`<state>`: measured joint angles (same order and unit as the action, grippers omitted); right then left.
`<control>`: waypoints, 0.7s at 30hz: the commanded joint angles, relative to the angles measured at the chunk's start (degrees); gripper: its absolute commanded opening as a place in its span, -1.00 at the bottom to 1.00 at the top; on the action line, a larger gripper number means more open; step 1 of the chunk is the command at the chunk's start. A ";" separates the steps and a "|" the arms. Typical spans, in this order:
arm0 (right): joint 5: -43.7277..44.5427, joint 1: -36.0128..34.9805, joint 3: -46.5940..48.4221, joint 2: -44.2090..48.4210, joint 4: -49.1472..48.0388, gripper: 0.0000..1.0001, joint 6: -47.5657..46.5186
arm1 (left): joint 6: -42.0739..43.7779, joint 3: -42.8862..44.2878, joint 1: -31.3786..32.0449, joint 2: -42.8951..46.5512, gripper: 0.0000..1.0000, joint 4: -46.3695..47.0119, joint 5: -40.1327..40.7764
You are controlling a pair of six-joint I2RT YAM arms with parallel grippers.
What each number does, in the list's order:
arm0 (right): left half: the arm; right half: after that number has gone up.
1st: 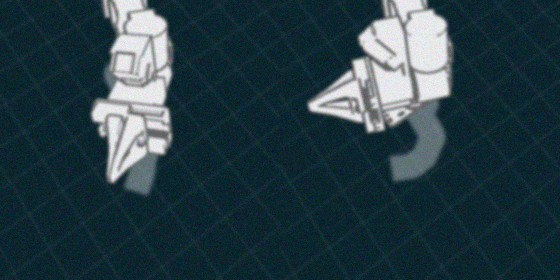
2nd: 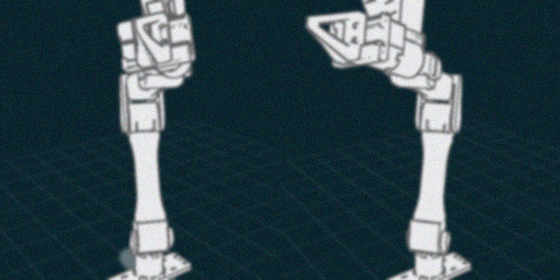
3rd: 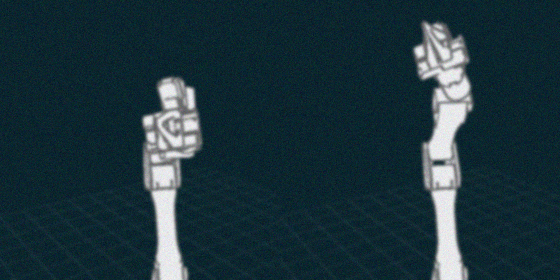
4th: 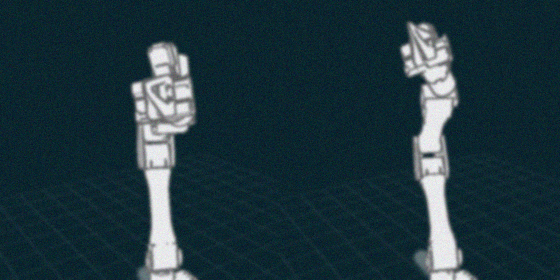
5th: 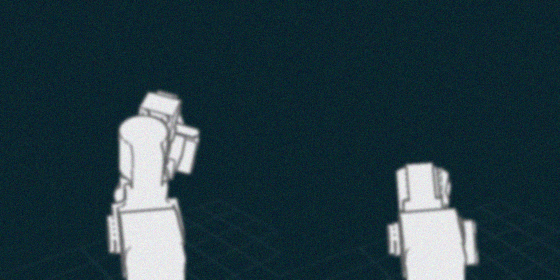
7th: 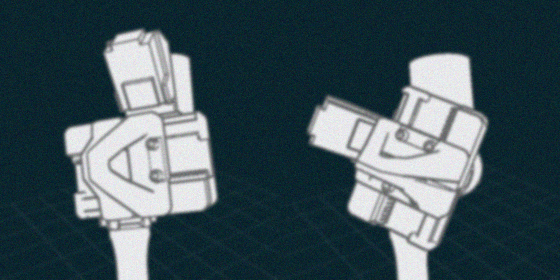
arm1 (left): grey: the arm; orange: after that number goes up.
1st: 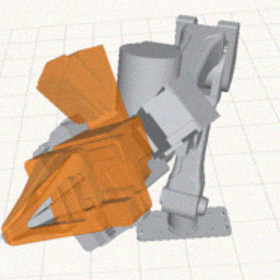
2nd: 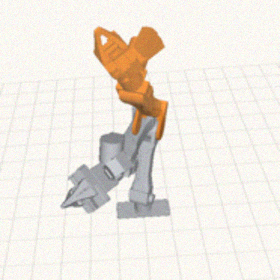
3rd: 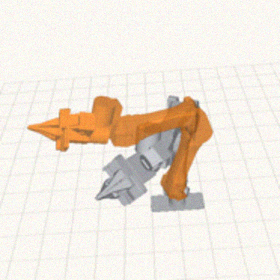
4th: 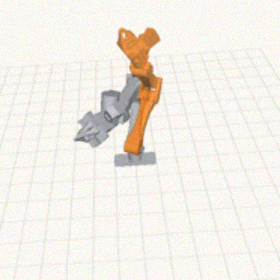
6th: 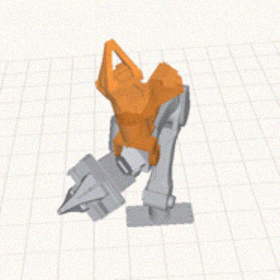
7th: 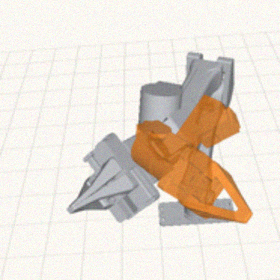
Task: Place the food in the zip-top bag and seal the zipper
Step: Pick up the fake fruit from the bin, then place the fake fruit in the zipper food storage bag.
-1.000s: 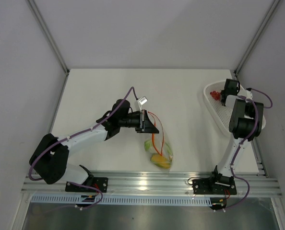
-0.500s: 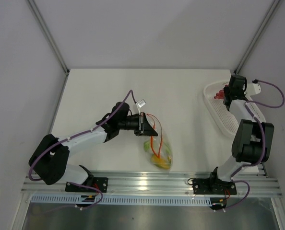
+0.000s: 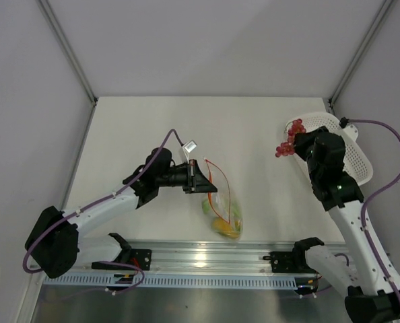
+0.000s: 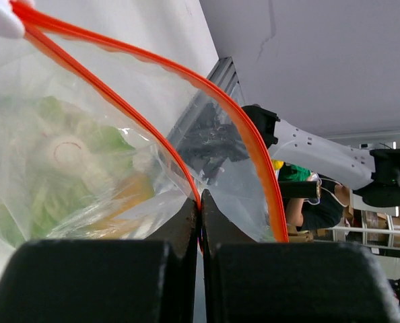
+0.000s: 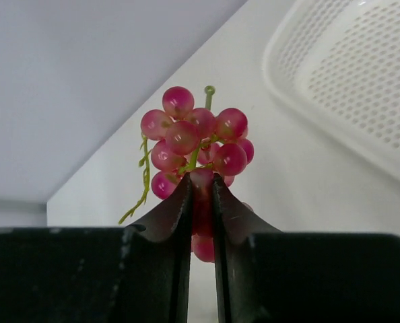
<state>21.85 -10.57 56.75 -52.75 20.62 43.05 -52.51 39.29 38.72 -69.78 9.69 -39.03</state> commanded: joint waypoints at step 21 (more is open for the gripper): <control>-16.57 -47.51 -0.95 10.04 3.99 -1.00 -8.33 | -2.95 -0.27 6.45 3.33 -0.99 3.05 6.42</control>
<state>6.98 -53.56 53.98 -40.58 29.87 37.50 -53.71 39.13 44.21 -68.47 8.84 -34.17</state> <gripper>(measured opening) 0.151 0.005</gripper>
